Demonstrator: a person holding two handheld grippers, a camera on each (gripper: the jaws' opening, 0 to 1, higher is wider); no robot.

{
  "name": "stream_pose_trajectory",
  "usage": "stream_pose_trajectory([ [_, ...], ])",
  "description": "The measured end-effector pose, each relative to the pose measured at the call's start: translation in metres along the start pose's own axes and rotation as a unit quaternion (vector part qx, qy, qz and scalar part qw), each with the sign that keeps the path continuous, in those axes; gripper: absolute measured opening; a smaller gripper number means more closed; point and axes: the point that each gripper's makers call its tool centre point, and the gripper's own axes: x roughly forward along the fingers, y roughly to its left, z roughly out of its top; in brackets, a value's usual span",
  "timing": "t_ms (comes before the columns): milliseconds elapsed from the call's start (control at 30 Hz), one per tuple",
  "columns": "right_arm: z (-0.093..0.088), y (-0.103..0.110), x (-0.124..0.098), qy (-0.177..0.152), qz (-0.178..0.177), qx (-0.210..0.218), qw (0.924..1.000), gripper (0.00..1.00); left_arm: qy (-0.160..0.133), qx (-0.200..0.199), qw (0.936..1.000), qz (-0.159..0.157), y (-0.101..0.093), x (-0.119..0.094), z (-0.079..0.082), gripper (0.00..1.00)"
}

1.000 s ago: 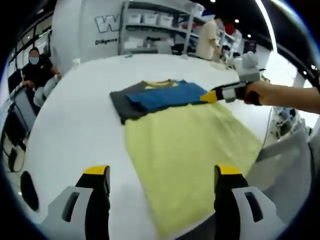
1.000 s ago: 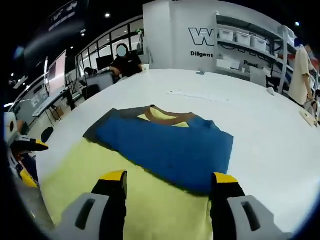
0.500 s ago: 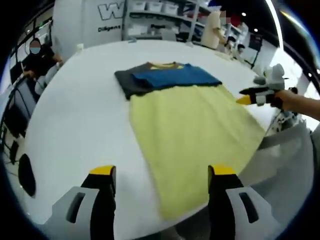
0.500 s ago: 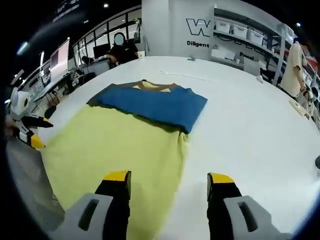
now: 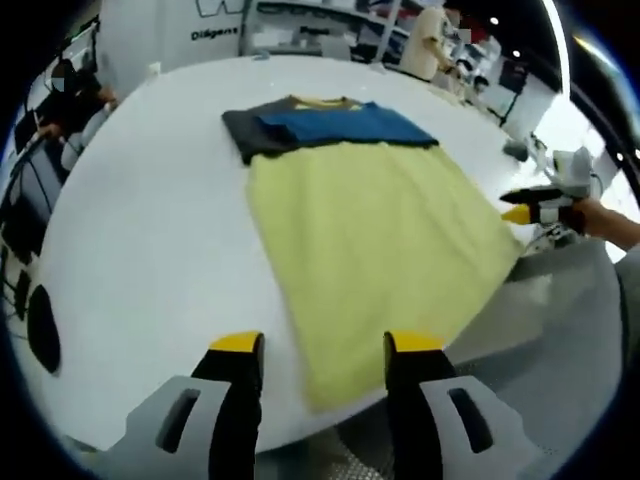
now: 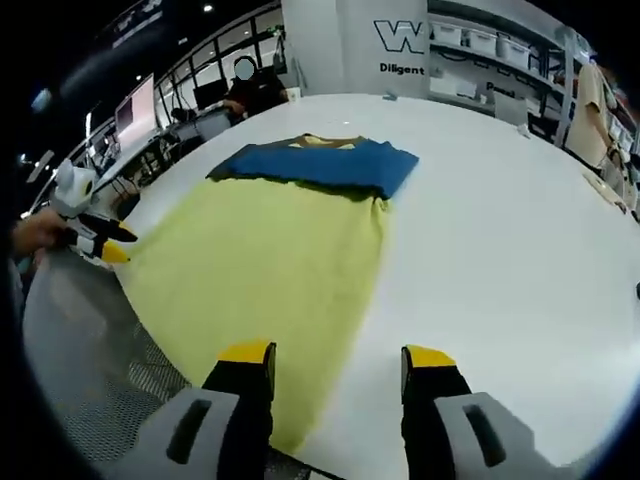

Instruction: Fold the garment on the visible template until the final outline fits inside the template.

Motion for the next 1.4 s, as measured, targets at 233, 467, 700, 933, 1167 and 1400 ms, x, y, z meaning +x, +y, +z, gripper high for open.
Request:
stream_pose_trajectory([
  [233, -0.016, 0.012, -0.005, 0.025, 0.006, -0.002, 0.9997, 0.38, 0.006, 0.004, 0.9999, -0.009, -0.007, -0.004, -0.001, 0.32],
  [467, -0.023, 0.018, -0.008, 0.034, 0.019, 0.006, 0.9992, 0.26, 0.021, 0.023, 0.9995, -0.01, -0.001, -0.007, -0.007, 0.19],
  [700, -0.031, 0.027, -0.011, 0.046, 0.036, 0.02, 0.9981, 0.12, 0.045, 0.003, 0.9989, -0.015, -0.005, -0.007, -0.015, 0.12],
  [933, -0.032, 0.03, -0.015, 0.055, 0.033, 0.019, 0.9977, 0.09, 0.054, 0.009, 0.9984, -0.012, -0.001, -0.005, -0.02, 0.08],
  [1167, -0.033, 0.025, -0.017, 0.062, 0.028, 0.019, 0.9975, 0.0, 0.052, 0.01, 0.9984, -0.019, 0.001, -0.003, -0.021, 0.02],
  [1400, -0.024, 0.025, -0.023, 0.052, 0.033, 0.028, 0.9977, 0.0, 0.029, -0.015, 0.9985, -0.044, -0.007, -0.015, -0.006, 0.01],
])
